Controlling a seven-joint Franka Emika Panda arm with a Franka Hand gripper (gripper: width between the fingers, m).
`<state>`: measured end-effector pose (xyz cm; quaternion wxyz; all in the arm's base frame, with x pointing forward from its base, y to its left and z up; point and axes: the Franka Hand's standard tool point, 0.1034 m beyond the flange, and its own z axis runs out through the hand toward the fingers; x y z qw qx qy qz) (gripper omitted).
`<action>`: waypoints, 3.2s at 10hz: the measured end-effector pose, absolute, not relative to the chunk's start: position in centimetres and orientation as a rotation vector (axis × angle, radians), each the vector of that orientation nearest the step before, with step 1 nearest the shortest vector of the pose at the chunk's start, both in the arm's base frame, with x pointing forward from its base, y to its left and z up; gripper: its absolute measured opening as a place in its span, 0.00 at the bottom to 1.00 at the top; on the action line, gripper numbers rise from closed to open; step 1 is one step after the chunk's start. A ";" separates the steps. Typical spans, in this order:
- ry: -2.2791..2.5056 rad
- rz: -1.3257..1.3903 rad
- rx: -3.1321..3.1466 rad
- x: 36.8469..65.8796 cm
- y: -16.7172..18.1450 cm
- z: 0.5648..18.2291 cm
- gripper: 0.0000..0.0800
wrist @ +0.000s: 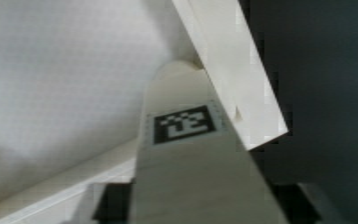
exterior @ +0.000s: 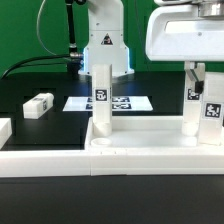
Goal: Assemble desk
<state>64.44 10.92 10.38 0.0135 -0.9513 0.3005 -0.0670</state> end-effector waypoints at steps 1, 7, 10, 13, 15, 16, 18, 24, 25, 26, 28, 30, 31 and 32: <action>1.062 -0.206 -2.916 64.4 10.8 10.4 0.36; 2.063 -0.071 -2.176 64.2 10.5 10.2 0.36; 2.316 -0.008 -1.862 64.3 10.9 10.3 0.36; 2.226 -0.033 -1.983 64.3 10.9 10.3 0.47; 1.854 -0.100 -2.370 64.3 11.2 10.4 0.78; 1.640 -0.140 -2.518 64.5 11.3 10.5 0.81; 1.478 -0.156 -2.625 64.3 11.5 10.4 0.81; 0.251 -0.226 -3.087 65.0 10.9 10.7 0.81; 0.336 -0.226 -3.075 65.0 10.8 10.8 0.81; 0.364 -0.225 -3.070 65.0 10.7 10.8 0.67; 0.416 -0.223 -3.062 65.0 10.7 10.8 0.50; 0.659 -0.217 -3.011 65.1 10.4 10.8 0.36; 0.749 -0.214 -2.986 65.1 10.3 10.8 0.36; 0.810 -0.211 -2.968 65.0 10.2 10.8 0.36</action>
Offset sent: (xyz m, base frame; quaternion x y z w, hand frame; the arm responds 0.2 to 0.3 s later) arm -0.0125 -0.0148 -0.0046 -0.0373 0.0189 0.2930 0.9552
